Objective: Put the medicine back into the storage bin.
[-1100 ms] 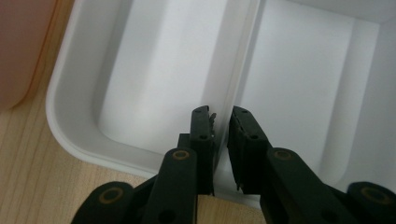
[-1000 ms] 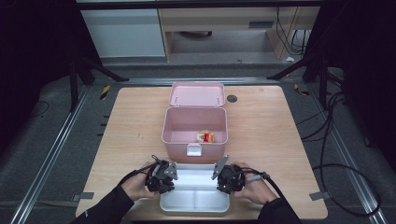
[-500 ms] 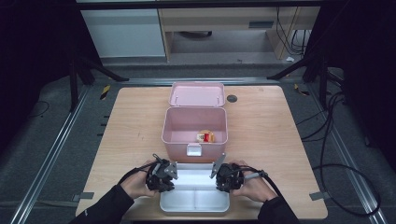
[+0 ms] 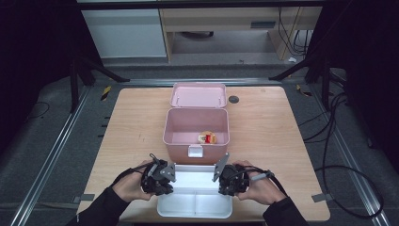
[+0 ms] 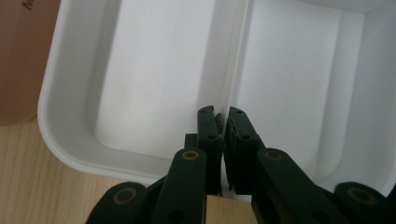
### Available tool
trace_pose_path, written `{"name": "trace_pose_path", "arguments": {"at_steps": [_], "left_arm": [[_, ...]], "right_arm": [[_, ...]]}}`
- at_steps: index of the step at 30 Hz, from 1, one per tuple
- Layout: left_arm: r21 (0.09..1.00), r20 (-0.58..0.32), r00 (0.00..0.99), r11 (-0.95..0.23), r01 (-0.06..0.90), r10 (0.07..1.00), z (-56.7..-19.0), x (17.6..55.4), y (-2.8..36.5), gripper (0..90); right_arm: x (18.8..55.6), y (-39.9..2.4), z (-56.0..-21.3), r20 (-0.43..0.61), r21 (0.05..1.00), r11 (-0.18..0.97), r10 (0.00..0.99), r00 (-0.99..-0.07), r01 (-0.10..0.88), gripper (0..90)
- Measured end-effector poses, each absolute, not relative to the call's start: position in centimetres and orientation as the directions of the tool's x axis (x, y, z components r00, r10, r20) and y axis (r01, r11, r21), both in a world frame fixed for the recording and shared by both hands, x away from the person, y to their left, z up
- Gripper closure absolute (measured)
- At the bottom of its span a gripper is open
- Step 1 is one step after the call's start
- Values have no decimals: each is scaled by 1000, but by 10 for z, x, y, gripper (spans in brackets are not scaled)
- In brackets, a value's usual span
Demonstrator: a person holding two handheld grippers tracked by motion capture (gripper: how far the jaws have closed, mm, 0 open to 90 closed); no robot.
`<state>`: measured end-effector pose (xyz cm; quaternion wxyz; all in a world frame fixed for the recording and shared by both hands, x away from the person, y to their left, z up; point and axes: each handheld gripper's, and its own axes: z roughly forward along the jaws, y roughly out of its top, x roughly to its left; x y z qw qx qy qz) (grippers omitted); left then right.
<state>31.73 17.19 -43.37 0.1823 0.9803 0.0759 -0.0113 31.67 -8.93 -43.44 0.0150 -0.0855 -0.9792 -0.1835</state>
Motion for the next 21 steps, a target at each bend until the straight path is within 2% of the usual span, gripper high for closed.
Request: {"name": "trace_pose_path", "arguments": {"at_steps": [6,11,21], "left_arm": [[371,-52,990,-918,140,130,-404,313,174,860],[367,-13,994,-924,109,112,-376,320,171,860],[383,32,995,-920,75,95,-336,359,168,863]], "right_arm": [[312,-93,-404,67,387,908,145,-987,160,869],[316,-97,-376,41,409,900,144,-989,148,870],[343,-105,-337,-28,436,891,153,-988,125,872]]}}
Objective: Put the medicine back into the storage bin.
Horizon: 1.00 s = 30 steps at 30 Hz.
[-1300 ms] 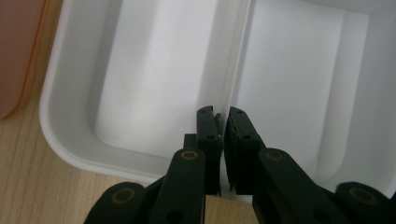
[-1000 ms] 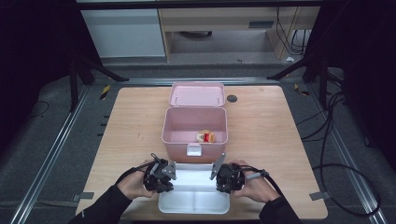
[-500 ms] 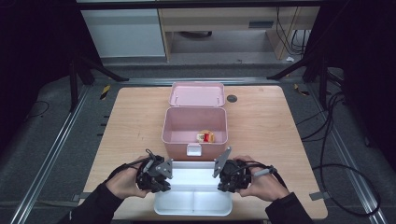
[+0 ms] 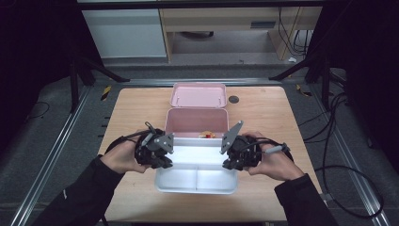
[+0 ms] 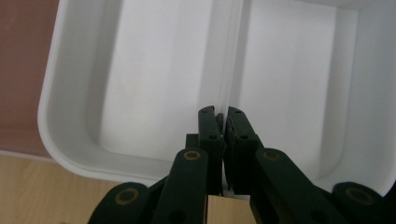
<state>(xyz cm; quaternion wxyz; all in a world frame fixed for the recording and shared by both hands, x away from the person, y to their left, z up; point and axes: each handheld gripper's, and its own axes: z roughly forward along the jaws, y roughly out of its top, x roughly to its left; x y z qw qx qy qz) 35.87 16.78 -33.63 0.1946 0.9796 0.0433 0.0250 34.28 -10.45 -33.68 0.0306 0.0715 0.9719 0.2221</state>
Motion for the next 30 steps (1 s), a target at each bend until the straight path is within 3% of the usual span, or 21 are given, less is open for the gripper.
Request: {"name": "trace_pose_path", "arguments": {"at_steps": [12,22,30], "left_arm": [[384,74,994,-922,43,77,-305,412,175,863],[417,70,993,-907,61,99,-307,460,179,862],[381,70,992,-922,67,102,-314,488,173,862]], "right_arm": [[394,-101,-312,-89,467,878,163,-983,104,872],[437,-97,-303,-140,456,886,167,-976,86,868],[468,-98,-316,-139,459,882,195,-971,111,858]]}}
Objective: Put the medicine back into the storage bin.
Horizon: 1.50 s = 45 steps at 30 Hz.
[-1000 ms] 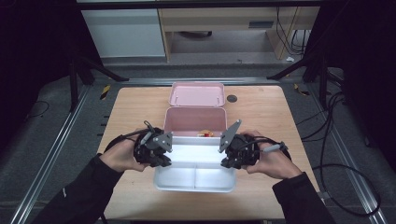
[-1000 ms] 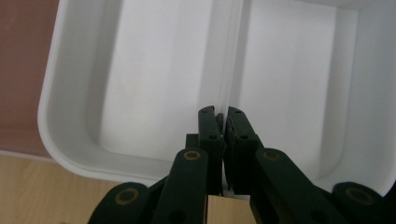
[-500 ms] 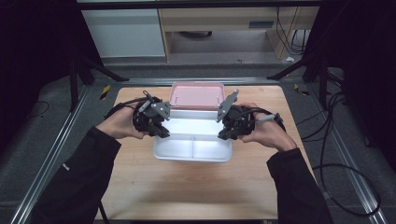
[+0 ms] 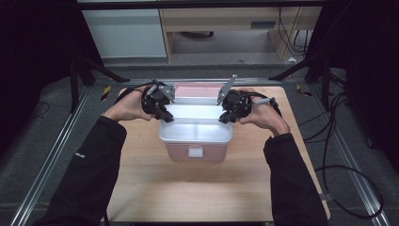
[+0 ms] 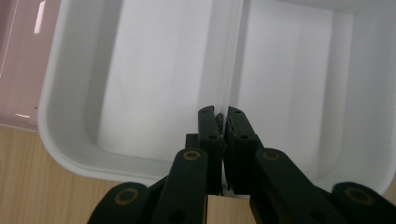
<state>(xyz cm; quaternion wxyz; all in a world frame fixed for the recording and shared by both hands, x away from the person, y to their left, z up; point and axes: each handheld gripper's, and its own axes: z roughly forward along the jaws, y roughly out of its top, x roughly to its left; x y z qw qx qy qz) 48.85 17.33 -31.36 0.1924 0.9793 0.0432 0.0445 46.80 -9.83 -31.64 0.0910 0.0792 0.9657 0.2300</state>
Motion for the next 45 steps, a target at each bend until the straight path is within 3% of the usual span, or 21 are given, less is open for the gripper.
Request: {"name": "trace_pose_path", "arguments": {"at_steps": [12,24,34,40,43,45], "left_arm": [[370,24,993,-924,102,120,-346,514,167,851],[317,15,992,-941,115,126,-361,515,167,849],[360,-24,987,-920,154,156,-377,510,173,849],[340,-25,987,-927,155,156,-377,505,171,854],[333,-20,985,-927,170,173,-377,506,170,836],[352,-5,981,-918,184,195,-374,506,172,777]], "right_arm": [[489,-98,-343,-114,426,891,225,-968,157,858],[489,-93,-366,-110,425,889,236,-966,169,852],[487,-93,-379,-95,427,886,245,-965,182,838],[486,-94,-382,-100,437,880,251,-963,184,822],[485,-93,-381,-101,438,878,261,-960,192,817],[485,-93,-381,-98,444,872,274,-957,205,811]]}}
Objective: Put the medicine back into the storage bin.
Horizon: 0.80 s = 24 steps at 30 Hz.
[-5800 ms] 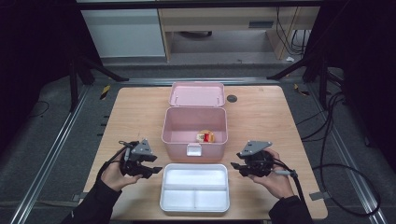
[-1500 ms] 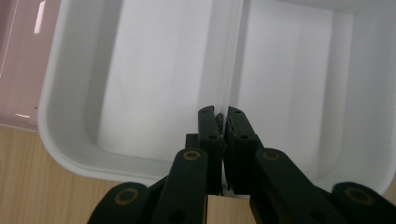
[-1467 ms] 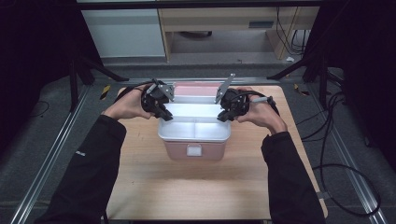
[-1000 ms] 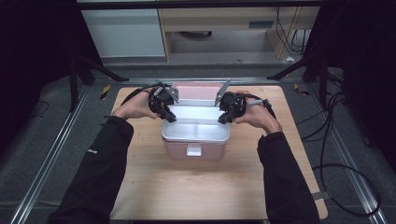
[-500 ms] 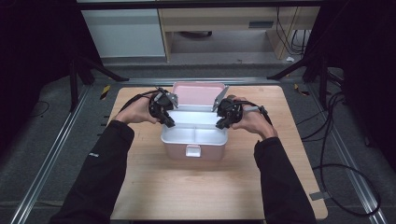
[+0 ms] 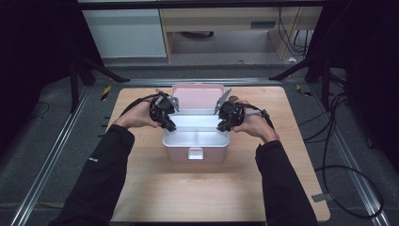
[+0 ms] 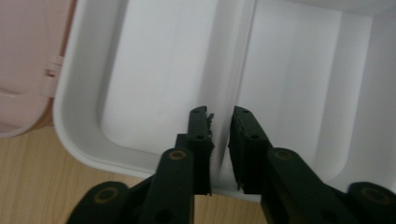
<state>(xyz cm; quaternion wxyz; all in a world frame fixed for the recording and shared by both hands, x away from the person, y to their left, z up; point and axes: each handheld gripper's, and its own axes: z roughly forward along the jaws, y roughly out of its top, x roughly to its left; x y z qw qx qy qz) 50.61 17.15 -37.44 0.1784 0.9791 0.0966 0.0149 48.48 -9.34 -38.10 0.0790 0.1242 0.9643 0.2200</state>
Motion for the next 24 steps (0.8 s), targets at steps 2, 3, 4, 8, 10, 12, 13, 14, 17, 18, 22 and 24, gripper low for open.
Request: {"name": "trace_pose_path", "arguments": {"at_steps": [2,3,4,8,10,12,13,14,17,18,22,24], "left_arm": [[380,7,977,-905,193,211,-369,505,175,700],[398,20,974,-896,198,225,-365,504,177,687],[422,32,971,-884,203,238,-361,503,180,661],[511,59,949,-826,238,310,-343,497,195,540],[537,57,932,-798,274,359,-337,494,203,504],[577,57,912,-759,303,407,-333,492,211,467],[599,48,901,-734,319,431,-332,491,215,465],[618,41,887,-710,339,460,-332,489,220,454],[645,32,853,-662,381,522,-335,488,230,429],[649,29,846,-653,390,533,-336,488,232,425],[689,2,799,-580,434,601,-343,487,242,402],[712,-20,771,-532,458,636,-345,488,246,374]], "right_arm": [[484,-95,-379,-94,471,854,296,-951,219,781],[483,-97,-377,-90,495,838,312,-946,229,756],[481,-100,-374,-84,520,820,329,-941,241,729],[477,-111,-363,-94,595,747,431,-897,296,614],[474,-119,-356,-96,628,709,480,-872,321,565],[471,-125,-351,-101,653,675,527,-844,344,535],[469,-128,-349,-88,667,652,550,-831,361,515],[467,-132,-347,-76,684,625,574,-816,376,514],[463,-146,-345,-87,693,593,632,-770,409,485],[462,-151,-344,-91,692,583,656,-749,426,469],[459,-168,-342,-75,727,523,705,-705,445,461],[457,-174,-342,-72,745,498,722,-688,444,452]]}}
